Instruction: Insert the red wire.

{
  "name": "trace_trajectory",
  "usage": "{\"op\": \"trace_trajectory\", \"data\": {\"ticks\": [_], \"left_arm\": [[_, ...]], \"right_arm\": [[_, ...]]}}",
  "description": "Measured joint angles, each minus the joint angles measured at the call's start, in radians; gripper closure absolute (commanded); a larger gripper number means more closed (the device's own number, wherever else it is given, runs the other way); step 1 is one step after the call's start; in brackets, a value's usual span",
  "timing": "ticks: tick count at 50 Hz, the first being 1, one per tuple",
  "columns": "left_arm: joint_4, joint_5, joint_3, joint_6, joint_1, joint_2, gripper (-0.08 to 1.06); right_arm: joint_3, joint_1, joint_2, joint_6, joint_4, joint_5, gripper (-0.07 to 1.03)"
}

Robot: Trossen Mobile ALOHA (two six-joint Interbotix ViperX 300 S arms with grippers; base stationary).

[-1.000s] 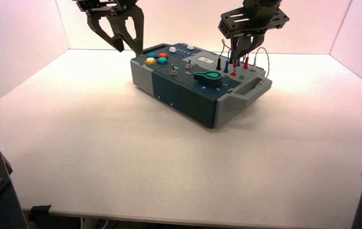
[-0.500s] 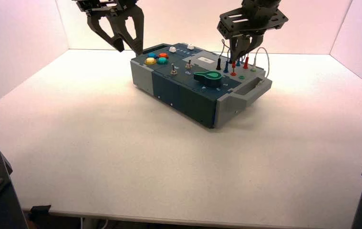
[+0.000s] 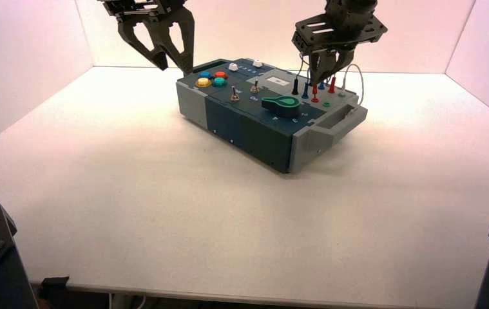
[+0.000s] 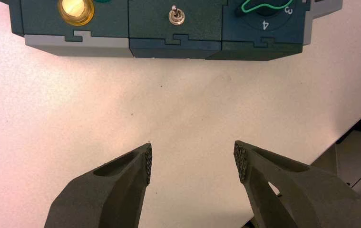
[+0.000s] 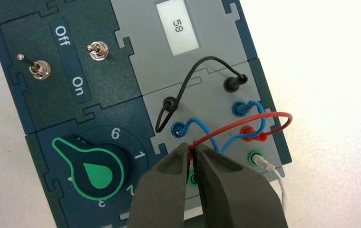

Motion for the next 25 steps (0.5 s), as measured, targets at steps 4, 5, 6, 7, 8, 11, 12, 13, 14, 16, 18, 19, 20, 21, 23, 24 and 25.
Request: {"op": "trace_trajectory", "data": {"ticks": [4, 5, 6, 7, 8, 11, 12, 13, 14, 16, 18, 19, 20, 21, 23, 24, 25], "left_arm": [[0.000, 0.002, 0.000, 0.000, 0.000, 0.002, 0.09], [0.000, 0.002, 0.000, 0.000, 0.000, 0.002, 0.09], [0.000, 0.002, 0.000, 0.000, 0.000, 0.000, 0.09], [0.002, 0.002, 0.000, 0.000, 0.000, 0.002, 0.09], [0.000, 0.002, 0.000, 0.002, 0.000, 0.000, 0.09], [0.000, 0.002, -0.002, 0.000, 0.000, 0.002, 0.09], [0.000, 0.002, -0.002, 0.000, 0.000, 0.002, 0.09], [0.000, 0.002, -0.002, 0.000, 0.000, 0.000, 0.09], [0.000, 0.002, -0.002, 0.000, 0.000, 0.002, 0.09], [0.000, 0.002, -0.003, 0.000, 0.000, 0.002, 0.09], [0.000, 0.005, -0.003, 0.002, 0.000, 0.002, 0.09], [0.000, 0.005, -0.003, 0.000, 0.000, 0.002, 0.09], [-0.002, 0.006, -0.003, 0.000, 0.000, 0.002, 0.09], [-0.002, 0.005, -0.003, 0.000, 0.000, 0.002, 0.09], [-0.003, 0.006, -0.003, 0.000, 0.000, 0.002, 0.09], [-0.002, 0.006, -0.005, 0.002, -0.002, 0.002, 0.09], [-0.002, 0.006, -0.005, 0.000, -0.002, 0.000, 0.09]], "right_arm": [[0.006, 0.000, 0.002, 0.000, 0.009, 0.020, 0.98], [0.011, 0.000, 0.003, -0.002, 0.011, 0.023, 0.98], [0.012, 0.000, 0.003, -0.002, 0.011, 0.025, 0.98], [0.012, 0.000, 0.005, -0.002, 0.012, 0.029, 0.98], [0.011, 0.000, 0.006, -0.002, 0.014, 0.031, 0.98], [0.014, 0.000, 0.005, 0.000, 0.014, 0.032, 0.98], [0.014, 0.000, 0.005, -0.002, 0.015, 0.032, 0.98], [0.014, 0.000, 0.005, -0.002, 0.015, 0.032, 0.98], [0.014, 0.000, 0.005, -0.002, 0.017, 0.034, 0.98], [0.015, 0.000, 0.005, -0.002, 0.017, 0.034, 0.98], [0.018, 0.000, 0.003, -0.002, 0.018, 0.034, 0.98], [0.018, -0.002, 0.003, -0.002, 0.018, 0.034, 0.98], [0.018, -0.002, 0.002, 0.000, 0.018, 0.032, 0.98], [0.018, 0.000, 0.002, -0.002, 0.018, 0.032, 0.98], [0.020, 0.000, 0.002, -0.002, 0.018, 0.032, 0.98], [0.020, 0.000, 0.002, -0.002, 0.018, 0.032, 0.97], [0.020, 0.000, 0.002, -0.002, 0.018, 0.032, 0.95]]}}
